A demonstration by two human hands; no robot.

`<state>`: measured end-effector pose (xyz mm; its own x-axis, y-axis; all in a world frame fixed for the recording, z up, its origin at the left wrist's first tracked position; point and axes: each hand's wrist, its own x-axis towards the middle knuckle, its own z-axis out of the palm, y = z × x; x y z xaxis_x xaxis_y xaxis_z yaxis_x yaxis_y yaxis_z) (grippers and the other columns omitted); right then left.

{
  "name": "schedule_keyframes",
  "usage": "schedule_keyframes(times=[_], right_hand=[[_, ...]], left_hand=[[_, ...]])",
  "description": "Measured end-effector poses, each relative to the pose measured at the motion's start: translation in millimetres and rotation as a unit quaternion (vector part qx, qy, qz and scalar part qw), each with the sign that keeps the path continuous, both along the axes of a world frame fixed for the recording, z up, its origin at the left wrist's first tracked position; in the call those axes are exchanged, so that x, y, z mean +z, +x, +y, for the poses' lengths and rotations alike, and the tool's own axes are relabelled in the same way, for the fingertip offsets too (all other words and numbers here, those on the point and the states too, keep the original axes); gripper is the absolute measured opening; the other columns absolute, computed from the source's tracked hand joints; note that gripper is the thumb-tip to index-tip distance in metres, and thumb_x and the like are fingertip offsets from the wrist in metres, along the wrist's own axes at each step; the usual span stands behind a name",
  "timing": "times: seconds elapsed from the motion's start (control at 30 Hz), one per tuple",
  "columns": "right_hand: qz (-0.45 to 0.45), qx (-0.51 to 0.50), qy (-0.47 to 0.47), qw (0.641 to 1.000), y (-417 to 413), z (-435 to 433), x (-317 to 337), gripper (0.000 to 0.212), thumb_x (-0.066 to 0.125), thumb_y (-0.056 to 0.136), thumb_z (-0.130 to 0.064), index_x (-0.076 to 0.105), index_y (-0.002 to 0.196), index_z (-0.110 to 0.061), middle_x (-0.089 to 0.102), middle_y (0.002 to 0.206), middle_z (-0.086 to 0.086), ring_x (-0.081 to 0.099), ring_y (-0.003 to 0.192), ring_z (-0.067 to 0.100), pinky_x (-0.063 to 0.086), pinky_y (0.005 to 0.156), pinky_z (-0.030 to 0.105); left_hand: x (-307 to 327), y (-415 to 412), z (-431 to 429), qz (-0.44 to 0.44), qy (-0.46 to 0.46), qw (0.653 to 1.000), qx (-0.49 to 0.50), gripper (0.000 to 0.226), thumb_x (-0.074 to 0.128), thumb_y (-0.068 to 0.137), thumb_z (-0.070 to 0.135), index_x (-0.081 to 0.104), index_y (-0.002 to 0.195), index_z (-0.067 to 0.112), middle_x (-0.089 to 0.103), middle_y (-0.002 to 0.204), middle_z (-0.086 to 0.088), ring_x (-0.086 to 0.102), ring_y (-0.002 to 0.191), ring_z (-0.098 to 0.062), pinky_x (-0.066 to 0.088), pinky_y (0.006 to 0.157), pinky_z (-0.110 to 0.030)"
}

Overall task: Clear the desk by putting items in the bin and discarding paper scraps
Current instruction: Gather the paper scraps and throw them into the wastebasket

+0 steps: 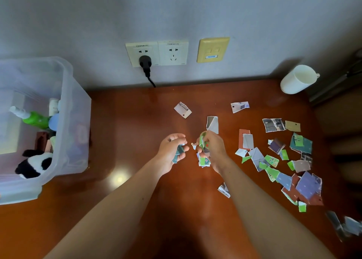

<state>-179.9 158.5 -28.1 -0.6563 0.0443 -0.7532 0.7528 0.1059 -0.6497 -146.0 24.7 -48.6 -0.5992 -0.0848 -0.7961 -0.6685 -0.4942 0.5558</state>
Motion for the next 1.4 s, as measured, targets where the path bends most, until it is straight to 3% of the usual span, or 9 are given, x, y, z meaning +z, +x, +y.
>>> schedule_keyframes(times=[0.27, 0.4, 0.5, 0.73, 0.83, 0.97, 1.03, 1.23, 1.4], right_hand=[[-0.003, -0.092, -0.166, 0.982, -1.1, 16.2, -5.4, 0.027, 0.051, 0.088, -0.028, 0.047, 0.065, -0.014, 0.050, 0.061, 0.003, 0.042, 0.048, 0.014, 0.031, 0.048, 0.022], [0.003, -0.029, -0.030, 0.999, -1.6, 20.4, -13.9, 0.012, 0.062, 0.089, -0.021, 0.056, 0.081, -0.014, 0.040, 0.058, -0.001, 0.030, 0.047, 0.008, 0.026, 0.043, 0.020], [0.022, -0.004, 0.054, 0.998, 1.3, 20.7, -20.4, 0.011, 0.063, 0.089, -0.025, 0.060, 0.082, -0.017, 0.048, 0.063, -0.001, 0.041, 0.053, 0.007, 0.036, 0.048, 0.020], [0.054, 0.028, 0.108, 0.992, 6.4, 20.8, -25.9, 0.017, 0.064, 0.089, -0.030, 0.063, 0.086, -0.014, 0.059, 0.078, 0.003, 0.058, 0.069, 0.012, 0.048, 0.062, 0.023], [0.053, 0.025, 0.097, 0.994, 8.9, 17.7, -22.5, 0.017, 0.061, 0.090, -0.032, 0.062, 0.082, -0.016, 0.057, 0.075, 0.001, 0.056, 0.072, 0.013, 0.050, 0.068, 0.026], [0.022, 0.010, 0.033, 0.999, 15.6, 14.7, -12.5, 0.027, 0.054, 0.093, -0.032, 0.050, 0.071, -0.017, 0.044, 0.065, 0.002, 0.040, 0.056, 0.011, 0.038, 0.054, 0.024], [-0.009, -0.007, -0.030, 0.999, 21.3, 10.4, -5.0, 0.028, 0.050, 0.094, -0.028, 0.045, 0.069, -0.016, 0.040, 0.060, 0.002, 0.030, 0.048, 0.011, 0.026, 0.045, 0.023], [-0.038, 0.030, -0.118, 0.992, 48.0, -19.7, 6.7, 0.026, 0.043, 0.090, -0.022, 0.042, 0.065, -0.017, 0.041, 0.055, -0.001, 0.028, 0.043, 0.011, 0.016, 0.043, 0.021], [-0.041, 0.138, -0.146, 0.979, 80.7, -62.8, 10.5, 0.025, 0.045, 0.090, -0.022, 0.043, 0.066, -0.018, 0.040, 0.054, -0.001, 0.029, 0.039, 0.011, 0.014, 0.039, 0.017]], left_hand=[[-9.8, -8.2, 14.4, 0.028, -0.139, 0.981, -0.135, 0.007, 0.062, 0.086, 0.010, 0.061, 0.089, 0.017, 0.054, 0.074, -0.002, 0.048, 0.056, -0.013, 0.036, 0.047, -0.021], [-19.2, -7.6, 19.0, 0.115, -0.412, 0.840, -0.334, 0.021, 0.060, 0.086, 0.029, 0.059, 0.107, 0.030, 0.064, 0.098, 0.011, 0.060, 0.084, -0.010, 0.047, 0.072, -0.026], [-18.2, -7.1, 22.5, 0.139, -0.538, 0.738, -0.384, 0.026, 0.058, 0.090, 0.034, 0.056, 0.116, 0.030, 0.064, 0.104, 0.011, 0.063, 0.093, -0.013, 0.043, 0.066, -0.026], [-21.5, -7.0, 26.2, 0.131, -0.582, 0.697, -0.397, 0.018, 0.057, 0.092, 0.038, 0.060, 0.106, 0.026, 0.066, 0.104, 0.008, 0.063, 0.093, -0.014, 0.039, 0.063, -0.024], [-19.0, -5.2, 24.1, 0.137, -0.544, 0.725, -0.399, 0.017, 0.055, 0.093, 0.039, 0.059, 0.102, 0.024, 0.064, 0.099, 0.009, 0.060, 0.090, -0.011, 0.038, 0.064, -0.023], [-5.6, 3.5, 21.1, 0.087, -0.274, 0.928, -0.236, 0.011, 0.058, 0.094, 0.029, 0.054, 0.089, 0.019, 0.057, 0.077, 0.002, 0.053, 0.065, -0.012, 0.038, 0.050, -0.019], [6.8, 15.0, 17.1, 0.031, -0.113, 0.986, -0.120, 0.006, 0.057, 0.096, 0.021, 0.055, 0.096, 0.015, 0.055, 0.078, -0.004, 0.051, 0.059, -0.013, 0.036, 0.044, -0.020], [21.3, 70.0, -7.6, 0.030, 0.138, 0.985, 0.094, 0.004, 0.048, 0.098, 0.011, 0.049, 0.095, 0.014, 0.053, 0.079, -0.005, 0.051, 0.056, -0.016, 0.040, 0.043, -0.022], [36.5, 129.1, -33.7, 0.072, 0.155, 0.963, 0.206, 0.009, 0.046, 0.095, 0.011, 0.049, 0.087, 0.014, 0.053, 0.070, -0.003, 0.051, 0.051, -0.014, 0.037, 0.040, -0.019]])
